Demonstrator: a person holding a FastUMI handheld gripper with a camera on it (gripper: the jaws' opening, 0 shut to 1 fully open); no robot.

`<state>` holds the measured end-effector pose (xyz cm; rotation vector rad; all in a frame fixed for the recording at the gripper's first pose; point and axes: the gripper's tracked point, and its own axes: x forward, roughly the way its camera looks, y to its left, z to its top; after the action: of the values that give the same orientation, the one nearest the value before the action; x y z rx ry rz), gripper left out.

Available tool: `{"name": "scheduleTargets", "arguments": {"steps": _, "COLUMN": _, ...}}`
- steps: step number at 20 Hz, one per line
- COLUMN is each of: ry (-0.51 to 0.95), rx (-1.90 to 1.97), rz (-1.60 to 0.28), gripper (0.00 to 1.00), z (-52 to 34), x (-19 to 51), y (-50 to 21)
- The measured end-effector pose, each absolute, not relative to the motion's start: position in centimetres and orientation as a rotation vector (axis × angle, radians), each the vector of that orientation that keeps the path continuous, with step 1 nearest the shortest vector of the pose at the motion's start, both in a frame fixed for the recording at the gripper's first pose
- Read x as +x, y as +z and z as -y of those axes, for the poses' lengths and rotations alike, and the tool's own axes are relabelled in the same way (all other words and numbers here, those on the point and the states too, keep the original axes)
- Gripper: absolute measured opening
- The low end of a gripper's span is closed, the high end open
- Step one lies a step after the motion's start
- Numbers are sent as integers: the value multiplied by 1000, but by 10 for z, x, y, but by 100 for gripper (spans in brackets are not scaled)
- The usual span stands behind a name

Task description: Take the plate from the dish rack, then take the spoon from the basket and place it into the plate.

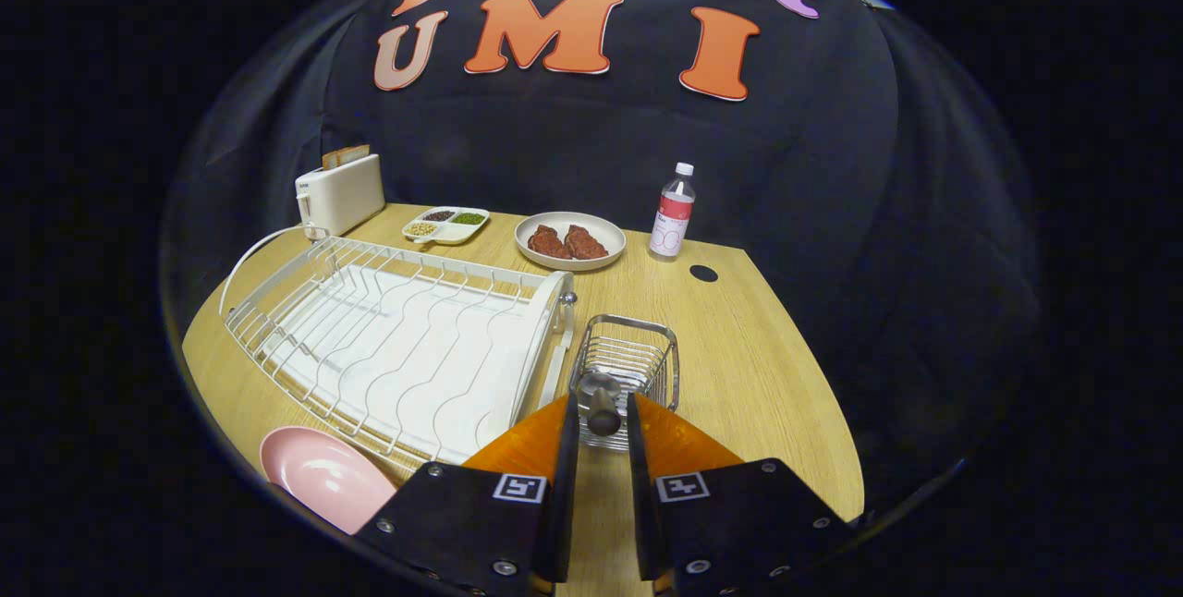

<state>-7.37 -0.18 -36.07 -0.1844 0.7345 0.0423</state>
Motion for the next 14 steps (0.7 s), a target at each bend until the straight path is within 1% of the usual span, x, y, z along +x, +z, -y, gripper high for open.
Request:
{"name": "scheduleTargets", "arguments": {"steps": 2, "ry": 33, "rx": -163, "rz": -727, "gripper": 23, "z": 4, "x": -65, "y": -363}}
{"name": "scheduleTargets", "arguments": {"steps": 5, "ry": 30, "rx": -95, "rz": -735, "gripper": 17, "z": 1, "x": -55, "y": -367}}
{"name": "scheduleTargets", "arguments": {"steps": 8, "ry": 40, "rx": -29, "rz": -727, "gripper": 17, "z": -3, "x": -41, "y": -362}}
{"name": "scheduleTargets", "arguments": {"steps": 14, "ry": 40, "rx": -35, "rz": -740, "gripper": 17, "z": -4, "x": -13, "y": -357}}
